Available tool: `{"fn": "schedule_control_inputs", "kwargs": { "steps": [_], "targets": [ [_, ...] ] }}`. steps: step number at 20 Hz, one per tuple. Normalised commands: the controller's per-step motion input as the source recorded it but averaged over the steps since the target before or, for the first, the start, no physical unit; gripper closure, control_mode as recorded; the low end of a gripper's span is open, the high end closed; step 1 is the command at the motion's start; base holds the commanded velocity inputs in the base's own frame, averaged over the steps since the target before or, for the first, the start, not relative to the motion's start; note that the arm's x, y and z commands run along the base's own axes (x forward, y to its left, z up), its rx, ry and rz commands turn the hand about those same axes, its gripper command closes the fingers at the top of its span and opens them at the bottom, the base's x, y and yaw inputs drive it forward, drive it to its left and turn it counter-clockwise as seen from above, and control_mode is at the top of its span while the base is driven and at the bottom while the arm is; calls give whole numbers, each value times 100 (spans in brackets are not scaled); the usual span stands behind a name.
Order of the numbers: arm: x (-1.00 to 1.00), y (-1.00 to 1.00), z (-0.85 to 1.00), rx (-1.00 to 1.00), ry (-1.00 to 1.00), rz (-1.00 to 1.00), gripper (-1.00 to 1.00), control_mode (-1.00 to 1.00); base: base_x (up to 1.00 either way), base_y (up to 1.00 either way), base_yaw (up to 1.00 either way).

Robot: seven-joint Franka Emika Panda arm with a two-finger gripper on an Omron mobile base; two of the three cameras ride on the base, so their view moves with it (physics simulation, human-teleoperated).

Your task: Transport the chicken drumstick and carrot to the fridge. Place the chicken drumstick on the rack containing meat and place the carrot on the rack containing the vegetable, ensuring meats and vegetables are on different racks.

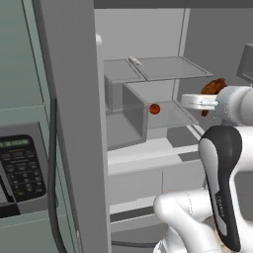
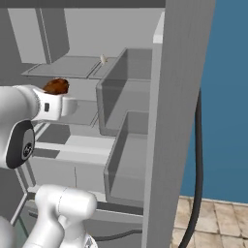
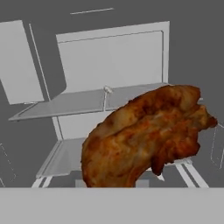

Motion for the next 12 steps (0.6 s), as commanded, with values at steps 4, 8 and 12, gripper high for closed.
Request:
{"fn": "schedule_control_inputs", "kwargs": {
  "steps": [4,8,12],
  "targets": [
    [58,21,11,-6,-20,0,100,-100,0,0,0],
    [81,0,0,0,-7,0,100,-100,0,0,0],
    [96,0,0,0,6,0,100,-100,0,0,0]
  ]
}}
